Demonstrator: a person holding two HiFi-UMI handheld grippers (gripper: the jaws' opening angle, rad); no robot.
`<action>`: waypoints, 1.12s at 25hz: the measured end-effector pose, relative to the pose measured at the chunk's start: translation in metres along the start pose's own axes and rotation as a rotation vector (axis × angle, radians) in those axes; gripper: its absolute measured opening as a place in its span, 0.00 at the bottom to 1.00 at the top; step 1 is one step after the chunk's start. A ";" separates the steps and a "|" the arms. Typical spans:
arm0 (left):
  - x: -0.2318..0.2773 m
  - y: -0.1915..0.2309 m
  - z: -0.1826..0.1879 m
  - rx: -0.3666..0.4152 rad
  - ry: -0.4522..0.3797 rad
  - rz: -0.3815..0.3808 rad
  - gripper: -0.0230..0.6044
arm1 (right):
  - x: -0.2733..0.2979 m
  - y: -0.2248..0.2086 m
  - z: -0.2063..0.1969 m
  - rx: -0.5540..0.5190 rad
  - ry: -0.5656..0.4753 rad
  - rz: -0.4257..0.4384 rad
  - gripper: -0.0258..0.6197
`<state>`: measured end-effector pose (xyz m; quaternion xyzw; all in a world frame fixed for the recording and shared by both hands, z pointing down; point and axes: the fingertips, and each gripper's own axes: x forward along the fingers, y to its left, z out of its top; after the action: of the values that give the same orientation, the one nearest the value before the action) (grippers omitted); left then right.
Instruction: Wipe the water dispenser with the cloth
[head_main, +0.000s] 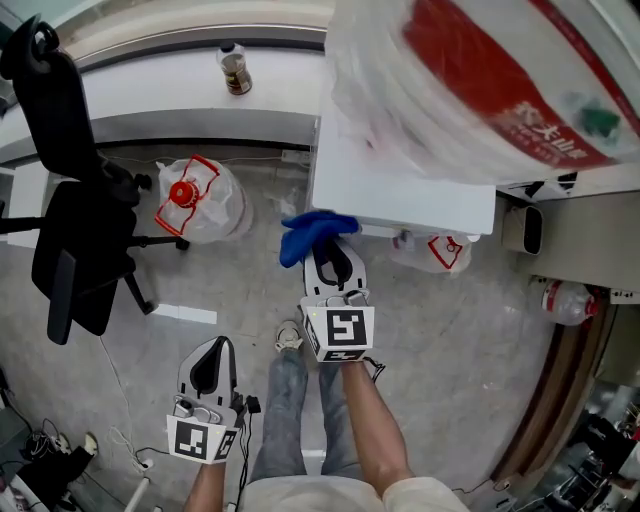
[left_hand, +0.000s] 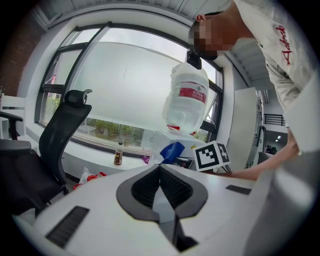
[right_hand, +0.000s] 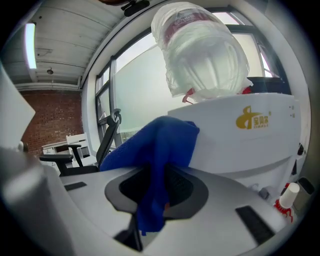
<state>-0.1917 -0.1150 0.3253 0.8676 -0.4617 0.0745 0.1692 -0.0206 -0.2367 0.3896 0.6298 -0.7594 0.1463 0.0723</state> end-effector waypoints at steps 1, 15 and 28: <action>0.001 0.002 -0.002 -0.001 -0.002 0.002 0.05 | 0.002 -0.001 -0.004 0.000 0.002 -0.001 0.18; 0.016 0.009 -0.046 -0.009 -0.025 0.047 0.05 | 0.025 -0.009 -0.059 -0.026 0.003 0.033 0.18; 0.051 -0.002 -0.111 -0.032 -0.056 0.044 0.05 | 0.045 -0.032 -0.125 -0.088 -0.040 0.049 0.18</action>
<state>-0.1582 -0.1132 0.4424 0.8563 -0.4862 0.0465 0.1681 -0.0079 -0.2452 0.5252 0.6101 -0.7815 0.1018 0.0812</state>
